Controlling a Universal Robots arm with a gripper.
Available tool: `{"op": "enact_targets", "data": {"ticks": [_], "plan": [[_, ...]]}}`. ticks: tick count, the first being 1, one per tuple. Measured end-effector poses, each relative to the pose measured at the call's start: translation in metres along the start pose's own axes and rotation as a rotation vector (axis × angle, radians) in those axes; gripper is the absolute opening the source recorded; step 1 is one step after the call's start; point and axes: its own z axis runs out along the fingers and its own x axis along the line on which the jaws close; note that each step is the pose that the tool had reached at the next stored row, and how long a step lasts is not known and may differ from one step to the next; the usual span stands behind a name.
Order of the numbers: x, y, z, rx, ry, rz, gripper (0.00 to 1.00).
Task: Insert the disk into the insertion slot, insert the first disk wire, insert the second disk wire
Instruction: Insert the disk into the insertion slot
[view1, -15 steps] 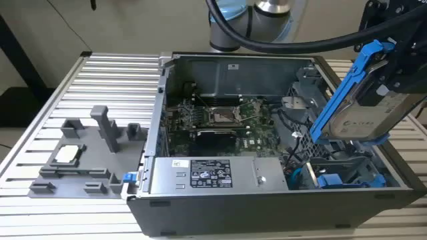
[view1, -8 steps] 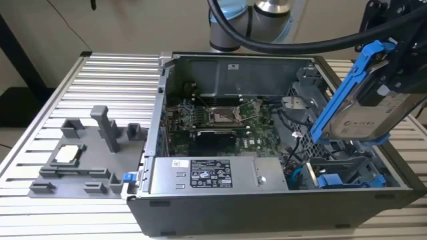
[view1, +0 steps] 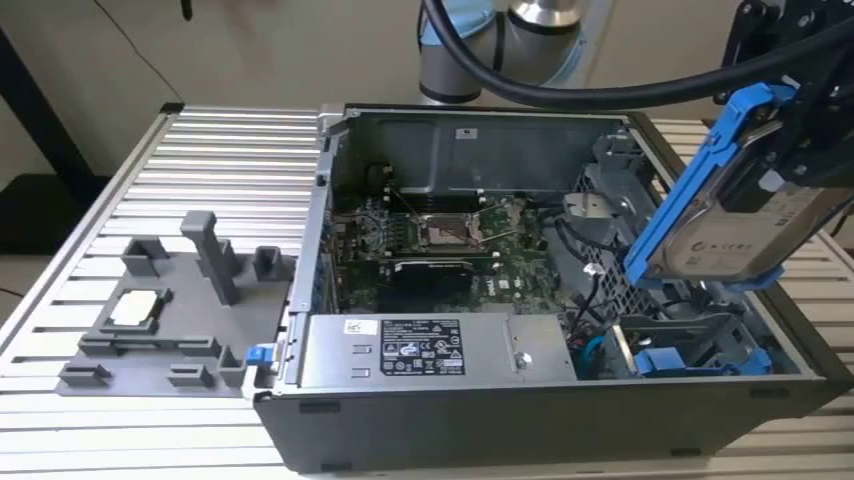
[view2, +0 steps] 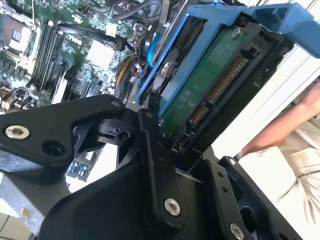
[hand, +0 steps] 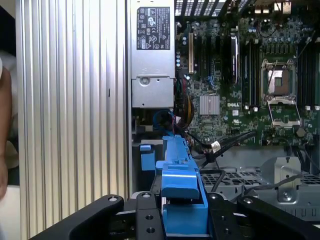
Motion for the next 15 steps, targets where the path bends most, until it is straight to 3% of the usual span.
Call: {"op": "enact_targets", "data": {"ticks": [15], "plan": [[0.0026, -0.0075, -0.0002, -0.0004, -0.0001, 0.0, 0.33]]}}
